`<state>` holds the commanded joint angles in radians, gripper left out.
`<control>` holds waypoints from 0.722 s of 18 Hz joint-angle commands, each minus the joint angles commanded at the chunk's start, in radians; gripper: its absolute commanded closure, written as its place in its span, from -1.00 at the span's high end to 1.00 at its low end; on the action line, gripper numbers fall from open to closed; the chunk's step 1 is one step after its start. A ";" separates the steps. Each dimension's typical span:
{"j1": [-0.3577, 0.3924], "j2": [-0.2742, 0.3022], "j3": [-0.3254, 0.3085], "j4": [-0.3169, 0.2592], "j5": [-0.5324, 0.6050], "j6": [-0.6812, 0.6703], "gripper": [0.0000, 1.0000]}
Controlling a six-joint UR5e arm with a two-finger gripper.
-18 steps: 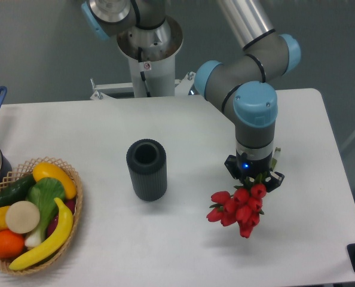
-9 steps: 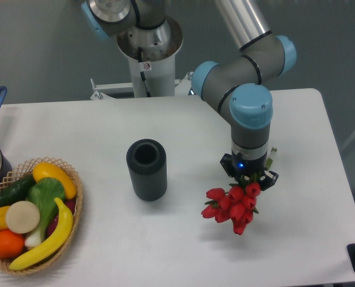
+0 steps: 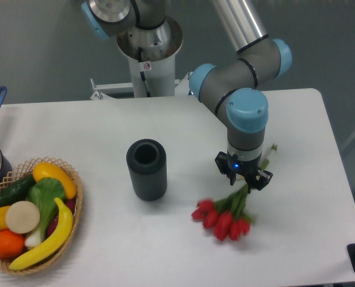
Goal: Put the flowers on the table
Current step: 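Open the gripper to release the tulips onto the table, then raise the open gripper up away from the tulips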
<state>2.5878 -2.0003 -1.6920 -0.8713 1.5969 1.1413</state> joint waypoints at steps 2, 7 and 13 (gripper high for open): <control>0.000 0.000 0.002 0.000 0.000 0.000 0.52; 0.014 0.008 0.018 0.000 -0.003 0.002 1.00; 0.040 0.014 0.063 0.005 -0.014 -0.012 1.00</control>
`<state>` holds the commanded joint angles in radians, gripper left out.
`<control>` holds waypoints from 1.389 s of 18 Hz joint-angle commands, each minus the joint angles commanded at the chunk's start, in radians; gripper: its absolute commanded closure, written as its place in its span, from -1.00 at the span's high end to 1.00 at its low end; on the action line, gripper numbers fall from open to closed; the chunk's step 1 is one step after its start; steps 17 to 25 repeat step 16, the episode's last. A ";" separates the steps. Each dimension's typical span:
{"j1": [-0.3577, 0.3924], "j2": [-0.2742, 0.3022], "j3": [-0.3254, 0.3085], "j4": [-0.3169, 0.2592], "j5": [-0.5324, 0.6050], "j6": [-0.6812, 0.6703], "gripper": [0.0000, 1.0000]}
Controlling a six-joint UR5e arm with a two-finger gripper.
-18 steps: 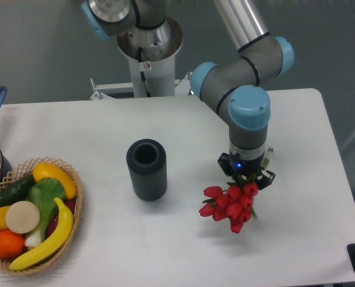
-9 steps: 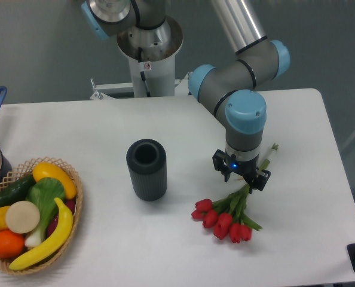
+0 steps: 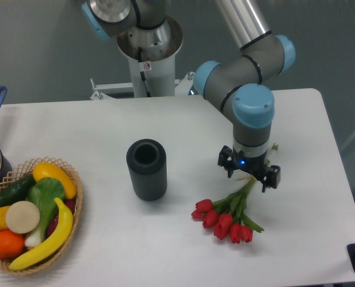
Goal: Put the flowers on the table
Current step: 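Raise the open gripper up away from the tulips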
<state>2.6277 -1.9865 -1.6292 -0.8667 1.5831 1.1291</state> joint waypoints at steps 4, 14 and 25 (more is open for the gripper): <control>0.005 -0.002 0.008 0.000 0.000 -0.023 1.00; 0.064 0.008 0.049 -0.009 -0.014 0.098 1.00; 0.066 0.011 0.042 -0.009 -0.014 0.104 1.00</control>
